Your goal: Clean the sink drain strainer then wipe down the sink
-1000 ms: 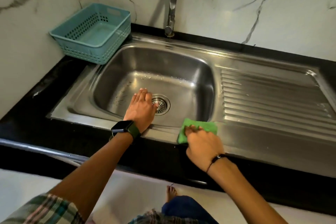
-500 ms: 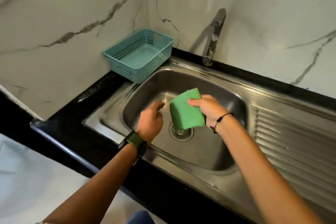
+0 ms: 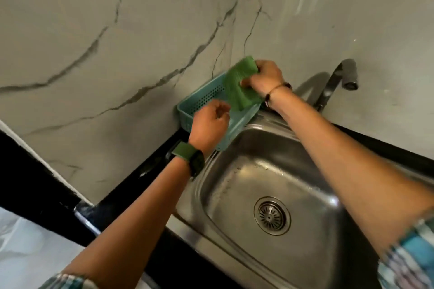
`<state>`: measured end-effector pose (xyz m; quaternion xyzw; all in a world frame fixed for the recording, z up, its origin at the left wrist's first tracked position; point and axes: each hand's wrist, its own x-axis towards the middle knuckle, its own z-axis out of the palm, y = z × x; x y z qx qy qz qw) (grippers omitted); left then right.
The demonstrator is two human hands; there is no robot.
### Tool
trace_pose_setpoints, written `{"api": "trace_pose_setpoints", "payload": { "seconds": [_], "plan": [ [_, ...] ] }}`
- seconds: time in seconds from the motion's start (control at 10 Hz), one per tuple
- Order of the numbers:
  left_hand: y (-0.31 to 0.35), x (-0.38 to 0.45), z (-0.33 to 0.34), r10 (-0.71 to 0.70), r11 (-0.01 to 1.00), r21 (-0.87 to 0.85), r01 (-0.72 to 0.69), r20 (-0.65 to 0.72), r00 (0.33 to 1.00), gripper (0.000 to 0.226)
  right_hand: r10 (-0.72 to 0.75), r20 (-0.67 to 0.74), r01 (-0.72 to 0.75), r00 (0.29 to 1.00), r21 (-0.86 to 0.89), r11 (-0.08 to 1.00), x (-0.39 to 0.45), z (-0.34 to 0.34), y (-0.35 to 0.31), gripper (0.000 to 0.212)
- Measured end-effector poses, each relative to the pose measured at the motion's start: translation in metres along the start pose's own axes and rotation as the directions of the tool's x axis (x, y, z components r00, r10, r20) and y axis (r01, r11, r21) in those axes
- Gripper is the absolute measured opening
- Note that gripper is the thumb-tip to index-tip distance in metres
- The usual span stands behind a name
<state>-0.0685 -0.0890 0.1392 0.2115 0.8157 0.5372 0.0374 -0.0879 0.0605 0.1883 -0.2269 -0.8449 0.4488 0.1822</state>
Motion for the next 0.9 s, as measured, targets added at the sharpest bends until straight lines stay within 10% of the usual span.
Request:
{"api": "trace_pose_setpoints", "payload": {
  "seconds": [0.3, 0.5, 0.7, 0.9],
  "plan": [
    [-0.031, 0.065, -0.018, -0.107, 0.970, -0.221, 0.104, -0.001, 0.994, 0.023, -0.068, 0.308, 0.286, 0.949, -0.747, 0.600, 0.056, 0.100, 0.006, 0.026],
    [-0.054, 0.077, -0.020, -0.187, 0.916, -0.369, 0.157, -0.045, 0.981, 0.016, 0.268, 0.620, 0.231, 0.737, -0.604, 0.763, 0.053, 0.117, 0.036, 0.018],
    [-0.041, 0.085, -0.006, -0.128, 0.942, -0.311, 0.124, 0.007, 0.992, 0.017, 0.151, 0.428, 0.049, 0.891, -0.422, 0.905, 0.056, 0.064, 0.024, 0.022],
    [0.038, 0.105, -0.002, 0.188, 0.981, -0.062, -0.183, 0.089, 0.978, 0.029, -0.079, -0.045, 0.024, 0.996, -0.705, 0.709, 0.049, -0.030, -0.004, 0.029]
  ]
}}
